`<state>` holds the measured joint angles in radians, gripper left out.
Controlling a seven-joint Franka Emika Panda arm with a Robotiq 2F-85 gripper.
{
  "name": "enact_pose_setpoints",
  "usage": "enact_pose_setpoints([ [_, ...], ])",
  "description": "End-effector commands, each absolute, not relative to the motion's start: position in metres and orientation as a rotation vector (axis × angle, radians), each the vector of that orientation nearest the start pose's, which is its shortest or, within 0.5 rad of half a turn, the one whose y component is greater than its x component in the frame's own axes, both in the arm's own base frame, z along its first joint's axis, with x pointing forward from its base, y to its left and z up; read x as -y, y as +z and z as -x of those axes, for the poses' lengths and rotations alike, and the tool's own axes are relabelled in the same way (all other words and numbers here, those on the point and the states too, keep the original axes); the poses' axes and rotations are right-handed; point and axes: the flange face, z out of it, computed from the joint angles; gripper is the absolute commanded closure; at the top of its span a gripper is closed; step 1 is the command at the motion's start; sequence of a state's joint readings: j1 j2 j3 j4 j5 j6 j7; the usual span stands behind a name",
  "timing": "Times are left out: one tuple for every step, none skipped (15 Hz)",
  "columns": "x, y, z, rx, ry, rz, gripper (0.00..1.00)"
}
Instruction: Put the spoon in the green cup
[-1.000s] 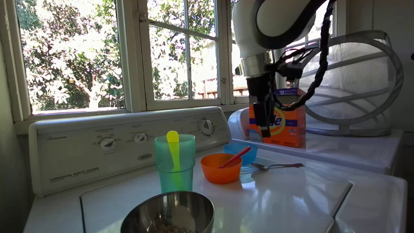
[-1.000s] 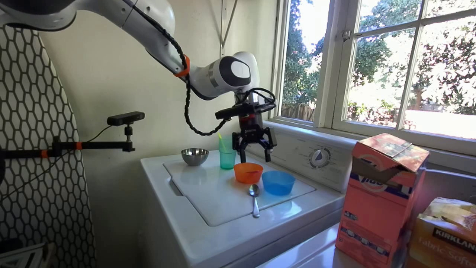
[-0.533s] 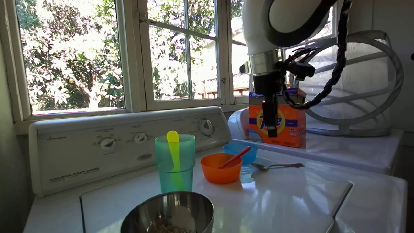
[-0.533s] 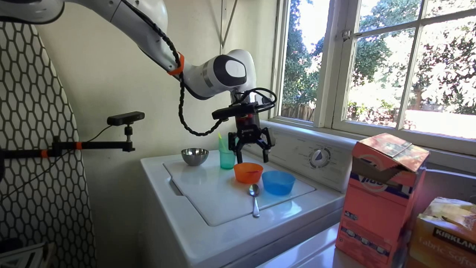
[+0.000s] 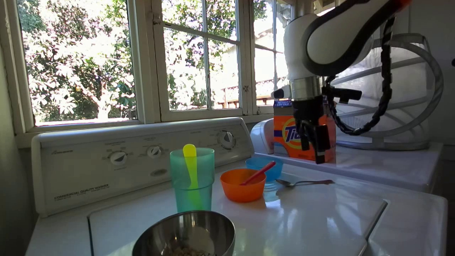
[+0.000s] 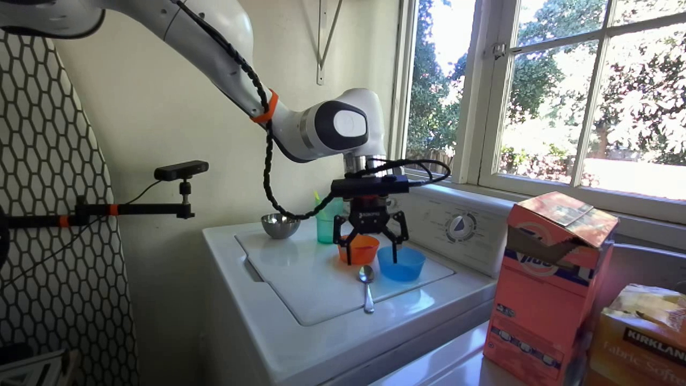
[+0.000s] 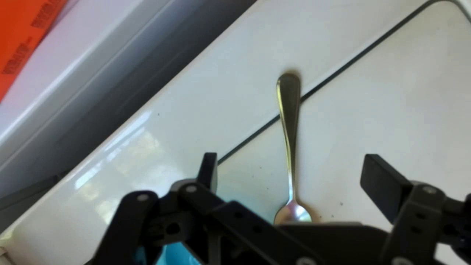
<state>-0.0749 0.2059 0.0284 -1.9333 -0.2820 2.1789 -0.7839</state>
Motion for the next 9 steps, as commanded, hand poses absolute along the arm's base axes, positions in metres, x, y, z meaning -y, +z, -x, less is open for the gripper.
enact_pose_setpoints([
  [0.042, 0.35, -0.602, 1.637, 0.127, 2.878, 0.0],
  [0.04, 0.341, -0.599, 1.681, 0.111, 2.85, 0.0],
  [0.037, 0.334, -0.598, 1.736, 0.105, 2.802, 0.0],
  [0.036, 0.327, -0.598, 1.782, 0.097, 2.773, 0.0],
  [0.036, 0.321, -0.598, 1.81, 0.091, 2.745, 0.01],
  [0.037, 0.319, -0.597, 1.838, 0.072, 2.719, 0.06],
  [0.038, 0.315, -0.596, 1.855, 0.06, 2.699, 0.11],
  [0.039, 0.312, -0.597, 1.868, 0.058, 2.687, 0.25],
  [0.041, 0.31, -0.596, 1.873, 0.054, 2.669, 0.32],
])
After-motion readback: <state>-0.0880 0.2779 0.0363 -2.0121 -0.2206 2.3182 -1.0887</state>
